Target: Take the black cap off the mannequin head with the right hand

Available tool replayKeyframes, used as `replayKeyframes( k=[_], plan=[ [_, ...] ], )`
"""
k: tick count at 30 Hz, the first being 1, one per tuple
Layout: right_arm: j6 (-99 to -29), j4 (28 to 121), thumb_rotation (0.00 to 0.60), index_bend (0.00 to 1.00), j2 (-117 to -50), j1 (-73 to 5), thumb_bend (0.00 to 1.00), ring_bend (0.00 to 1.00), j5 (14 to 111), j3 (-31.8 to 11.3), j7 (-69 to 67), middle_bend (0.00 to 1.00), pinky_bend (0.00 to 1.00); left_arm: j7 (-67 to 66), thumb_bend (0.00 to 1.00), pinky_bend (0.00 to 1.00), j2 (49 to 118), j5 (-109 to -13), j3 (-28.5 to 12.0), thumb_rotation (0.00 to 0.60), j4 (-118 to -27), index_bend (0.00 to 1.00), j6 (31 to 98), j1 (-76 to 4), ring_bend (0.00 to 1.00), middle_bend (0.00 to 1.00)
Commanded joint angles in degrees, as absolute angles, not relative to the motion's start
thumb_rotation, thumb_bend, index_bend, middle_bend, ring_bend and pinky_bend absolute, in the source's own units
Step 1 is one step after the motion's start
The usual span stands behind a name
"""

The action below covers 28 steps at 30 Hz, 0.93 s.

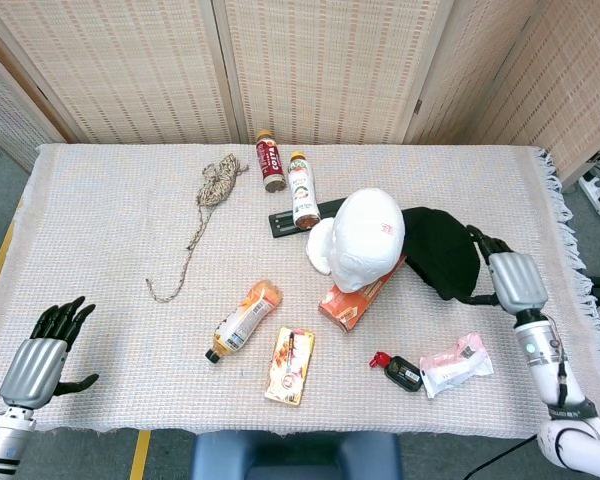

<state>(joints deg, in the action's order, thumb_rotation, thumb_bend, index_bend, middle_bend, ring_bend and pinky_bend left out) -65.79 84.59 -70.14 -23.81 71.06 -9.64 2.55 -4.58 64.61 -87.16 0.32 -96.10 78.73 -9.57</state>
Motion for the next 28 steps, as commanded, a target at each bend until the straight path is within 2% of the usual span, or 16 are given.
replayKeyframes(
  k=[1,4,6,7,8,11,15,19,28],
  plan=[
    [-70.43,87.89,0.43,0.01,-67.97,-20.79,0.0,0.27,72.78,-8.81,3.24,0.24,0.49,-4.64,0.06,0.08,64.88,-87.06,0.14,0.6,-95.75,0.04,78.93,-9.56,0.0,0.0],
    [-72.26,88.76,0.449,0.12,-67.54,-19.74,0.05,0.3,73.4,-8.54,3.52,0.3,0.52,-4.66,0.06,0.08,65.08,-87.05,0.03,0.6,-95.52,0.04,79.13,-9.53,0.0,0.0],
    [-76.25,90.14,0.479,0.24,-66.82,-17.29,0.1,0.33,74.92,-7.63,4.01,0.33,0.54,-4.98,0.06,0.08,65.48,-86.92,-0.17,0.6,-94.97,0.04,79.5,-9.43,0.0,0.0],
    [-78.4,91.41,0.486,0.25,-66.07,-15.28,0.1,0.33,75.39,-6.58,3.88,0.33,0.54,-5.41,0.06,0.08,65.61,-86.68,-0.19,0.6,-94.67,0.04,79.5,-9.36,0.0,0.0],
    [-81.23,93.6,0.49,0.25,-64.63,-12.38,0.1,0.33,77.14,-4.32,3.91,0.33,0.54,-5.74,0.06,0.08,65.84,-86.43,-0.26,0.6,-94.44,0.04,79.48,-9.33,0.0,0.0],
    [-83.83,96.15,0.497,0.25,-62.81,-9.0,0.1,0.32,79.82,-1.07,4.91,0.33,0.54,-6.06,0.06,0.08,66.14,-86.27,-0.37,0.6,-94.2,0.05,79.68,-9.24,0.0,0.0],
    [-87.69,98.3,0.499,0.25,-62.71,-5.1,0.1,0.31,81.58,1.32,6.89,0.33,0.54,-6.04,0.06,0.07,66.49,-86.27,-0.41,0.6,-93.94,0.05,80.23,-8.95,0.0,0.0],
    [-89.76,98.83,0.5,0.24,-62.96,-3.1,0.1,0.31,82.82,1.88,6.8,0.33,0.54,-5.82,0.06,0.07,66.73,-86.33,-0.46,0.6,-93.59,0.05,80.67,-8.74,0.0,0.0],
    [-88.58,97.15,0.496,0.24,-64.39,-3.32,0.1,0.31,84.97,0.96,4.21,0.33,0.54,-4.83,0.06,0.08,67.26,-86.56,-0.69,0.6,-92.57,0.05,81.88,-8.22,0.0,0.0]
  ],
)
